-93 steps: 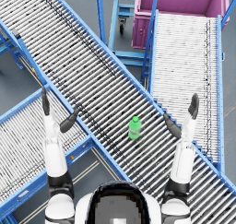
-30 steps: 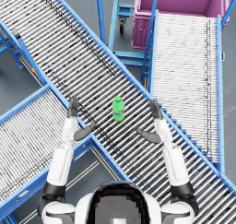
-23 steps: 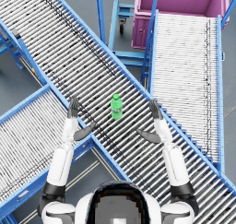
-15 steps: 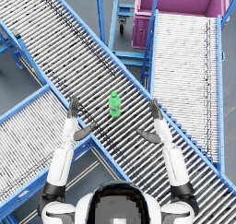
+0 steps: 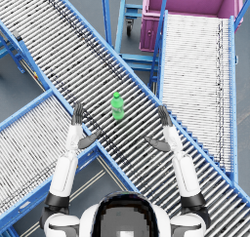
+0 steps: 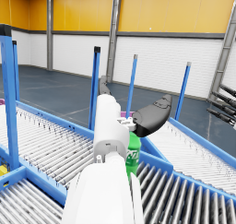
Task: Pick up the oil and place it on the left assembly line, put the cola on the right, and keep Sprite still
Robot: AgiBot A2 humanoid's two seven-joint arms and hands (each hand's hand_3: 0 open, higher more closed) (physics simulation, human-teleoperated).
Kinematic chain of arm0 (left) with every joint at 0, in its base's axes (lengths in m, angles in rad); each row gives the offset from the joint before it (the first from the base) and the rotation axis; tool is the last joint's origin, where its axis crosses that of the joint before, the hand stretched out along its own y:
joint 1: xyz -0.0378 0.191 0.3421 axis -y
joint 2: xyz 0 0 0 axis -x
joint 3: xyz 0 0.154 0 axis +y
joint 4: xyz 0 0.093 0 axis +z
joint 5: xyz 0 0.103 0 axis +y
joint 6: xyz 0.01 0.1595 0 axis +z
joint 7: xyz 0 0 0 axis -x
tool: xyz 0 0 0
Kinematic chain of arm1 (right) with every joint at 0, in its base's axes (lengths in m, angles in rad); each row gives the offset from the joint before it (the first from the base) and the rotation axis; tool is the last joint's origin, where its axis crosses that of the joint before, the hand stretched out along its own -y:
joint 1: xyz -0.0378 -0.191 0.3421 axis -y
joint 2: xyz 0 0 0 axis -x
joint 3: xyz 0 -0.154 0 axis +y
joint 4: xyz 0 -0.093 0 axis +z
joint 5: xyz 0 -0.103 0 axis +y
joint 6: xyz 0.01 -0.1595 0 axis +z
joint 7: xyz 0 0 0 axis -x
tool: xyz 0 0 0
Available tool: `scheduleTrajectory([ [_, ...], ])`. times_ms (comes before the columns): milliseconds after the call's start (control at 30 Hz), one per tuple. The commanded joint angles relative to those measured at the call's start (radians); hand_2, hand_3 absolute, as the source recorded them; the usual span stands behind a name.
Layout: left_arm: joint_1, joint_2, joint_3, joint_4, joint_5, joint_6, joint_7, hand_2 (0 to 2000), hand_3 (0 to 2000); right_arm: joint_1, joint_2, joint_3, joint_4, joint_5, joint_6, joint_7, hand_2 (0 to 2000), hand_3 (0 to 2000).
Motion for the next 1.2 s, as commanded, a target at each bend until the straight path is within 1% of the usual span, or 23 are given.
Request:
scheduleTrajectory([
  [33,0.000,0.000,0.000,0.000,0.000,0.000,0.000,0,0,0.000,0.000,0.000,0.000,0.000,0.000,0.000,0,0],
  [1200,0.000,0.000,0.000,0.000,0.000,0.000,0.000,0,0,0.000,0.000,0.000,0.000,0.000,0.000,0.000,0,0],
])
